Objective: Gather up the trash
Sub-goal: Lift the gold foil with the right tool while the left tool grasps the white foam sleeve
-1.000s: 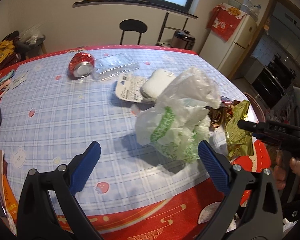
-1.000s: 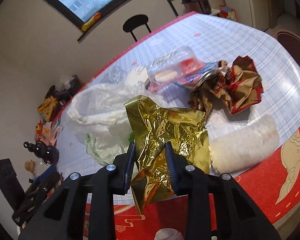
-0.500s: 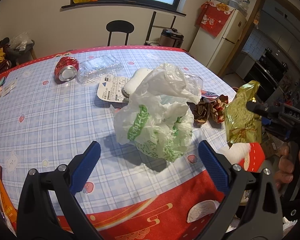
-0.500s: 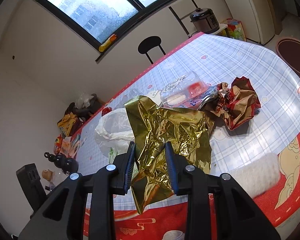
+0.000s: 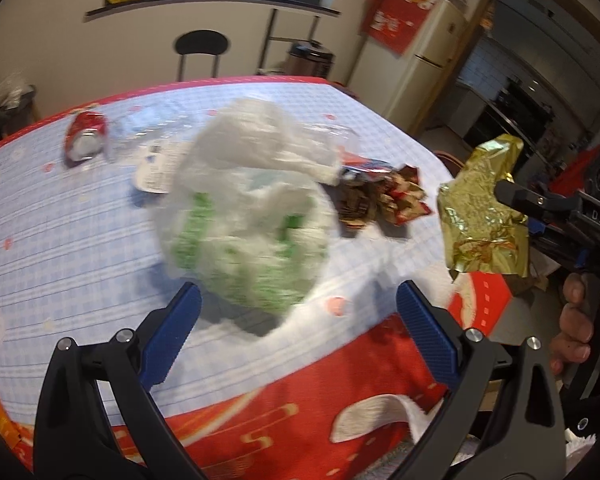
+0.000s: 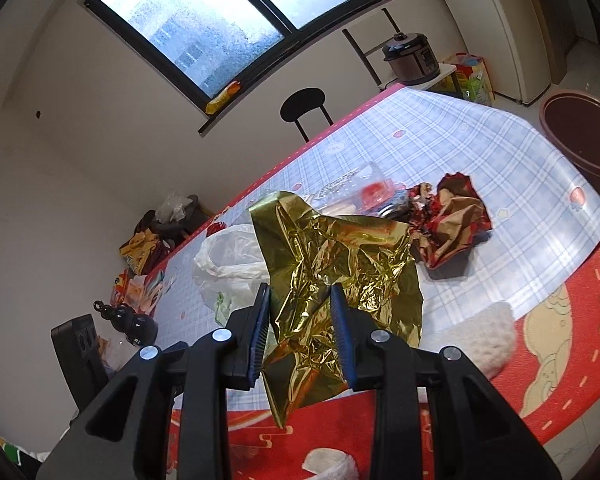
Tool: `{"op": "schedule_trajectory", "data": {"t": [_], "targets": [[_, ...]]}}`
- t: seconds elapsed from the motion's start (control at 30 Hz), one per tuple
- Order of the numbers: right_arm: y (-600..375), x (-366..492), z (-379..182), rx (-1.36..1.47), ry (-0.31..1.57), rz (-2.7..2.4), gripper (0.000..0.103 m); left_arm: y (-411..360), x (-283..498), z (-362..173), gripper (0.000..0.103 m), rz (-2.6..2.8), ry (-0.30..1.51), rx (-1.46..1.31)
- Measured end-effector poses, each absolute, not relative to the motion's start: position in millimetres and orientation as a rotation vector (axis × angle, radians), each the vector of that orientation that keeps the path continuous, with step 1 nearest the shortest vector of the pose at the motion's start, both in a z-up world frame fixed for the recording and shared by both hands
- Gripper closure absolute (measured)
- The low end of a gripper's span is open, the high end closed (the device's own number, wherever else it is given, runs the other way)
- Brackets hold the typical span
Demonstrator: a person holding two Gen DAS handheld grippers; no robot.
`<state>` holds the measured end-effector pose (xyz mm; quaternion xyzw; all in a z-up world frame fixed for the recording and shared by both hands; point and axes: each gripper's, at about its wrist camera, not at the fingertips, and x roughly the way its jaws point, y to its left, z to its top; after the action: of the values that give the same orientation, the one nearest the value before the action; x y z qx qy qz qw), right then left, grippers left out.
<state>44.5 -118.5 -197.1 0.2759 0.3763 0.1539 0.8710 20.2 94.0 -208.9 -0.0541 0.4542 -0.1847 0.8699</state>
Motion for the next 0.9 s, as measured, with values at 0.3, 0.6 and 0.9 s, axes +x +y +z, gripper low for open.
{"op": "schedule_trajectory", "data": {"t": [0.3, 0.6, 0.9], "targets": [[-166, 44, -199, 0.551, 0.804, 0.362, 0.073, 16, 29, -237, 0.017, -0.473, 1.058, -0.140], [-225, 74, -196, 0.532, 0.815, 0.507, 0.072, -40, 43, -240, 0.019, -0.336, 1.082, -0.231], [-270, 116, -214, 0.559, 0.851, 0.641, 0.072, -70, 62, -220, 0.019, -0.177, 1.034, -0.340]]}}
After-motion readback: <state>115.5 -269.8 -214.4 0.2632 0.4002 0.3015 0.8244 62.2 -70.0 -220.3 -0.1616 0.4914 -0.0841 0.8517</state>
